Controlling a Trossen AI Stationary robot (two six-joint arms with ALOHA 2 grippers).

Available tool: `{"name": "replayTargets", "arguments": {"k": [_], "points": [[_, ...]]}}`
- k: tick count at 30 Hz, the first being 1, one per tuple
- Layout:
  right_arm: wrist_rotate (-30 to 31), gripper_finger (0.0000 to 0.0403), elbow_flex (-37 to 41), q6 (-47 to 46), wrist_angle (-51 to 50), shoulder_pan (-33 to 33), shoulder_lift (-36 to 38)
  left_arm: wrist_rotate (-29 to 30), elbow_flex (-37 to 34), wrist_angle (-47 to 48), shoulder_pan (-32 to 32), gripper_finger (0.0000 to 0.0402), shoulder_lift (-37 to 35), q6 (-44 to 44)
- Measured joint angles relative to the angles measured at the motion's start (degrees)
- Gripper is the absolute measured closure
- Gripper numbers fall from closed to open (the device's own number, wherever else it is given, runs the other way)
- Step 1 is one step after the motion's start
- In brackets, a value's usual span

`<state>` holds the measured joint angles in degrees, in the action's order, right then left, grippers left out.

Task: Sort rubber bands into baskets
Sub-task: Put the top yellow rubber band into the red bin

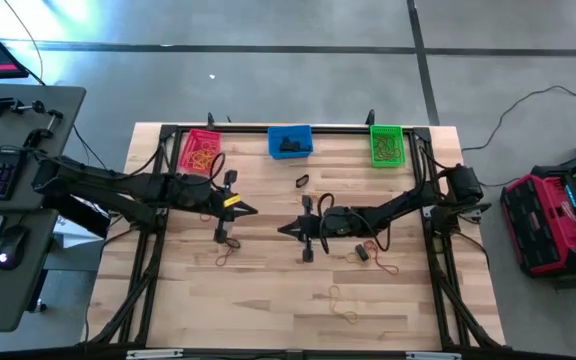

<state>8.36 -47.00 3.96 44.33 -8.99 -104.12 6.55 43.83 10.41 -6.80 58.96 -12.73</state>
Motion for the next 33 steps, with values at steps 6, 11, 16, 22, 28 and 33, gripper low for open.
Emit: {"name": "replayTargets", "arguments": {"k": [6, 11, 16, 22, 28, 33], "points": [[0.11, 0.0403, 0.22, 0.35, 0.63, -1.92, -0.04, 0.08, -0.07, -2.97, -0.44, 0.0401, 1.95, 0.04], [3.4, 0.0403, 7.1, -1.36, 7.62, -3.18, -0.14, -0.8, -0.07, -5.24, -0.51, 0.0401, 5.54, 0.15], [7.62, 0.0403, 16.25, -7.77, 19.36, -4.48, -0.15, -3.82, -0.09, -7.07, -0.51, 0.0401, 8.93, -0.26], [14.78, 0.0403, 19.3, -12.85, 18.3, -8.26, 2.68, -6.47, -0.09, -11.63, -3.08, 0.0401, 12.68, 0.37], [22.75, 0.0403, 13.61, -20.22, -5.81, -8.73, 6.91, -5.82, -0.06, -22.41, -6.85, 0.0401, 17.72, 0.23], [25.18, 0.0403, 4.3, -24.74, -28.56, -7.68, 9.33, -5.77, -0.04, -27.57, -8.04, 0.0401, 21.25, -0.34]]}}
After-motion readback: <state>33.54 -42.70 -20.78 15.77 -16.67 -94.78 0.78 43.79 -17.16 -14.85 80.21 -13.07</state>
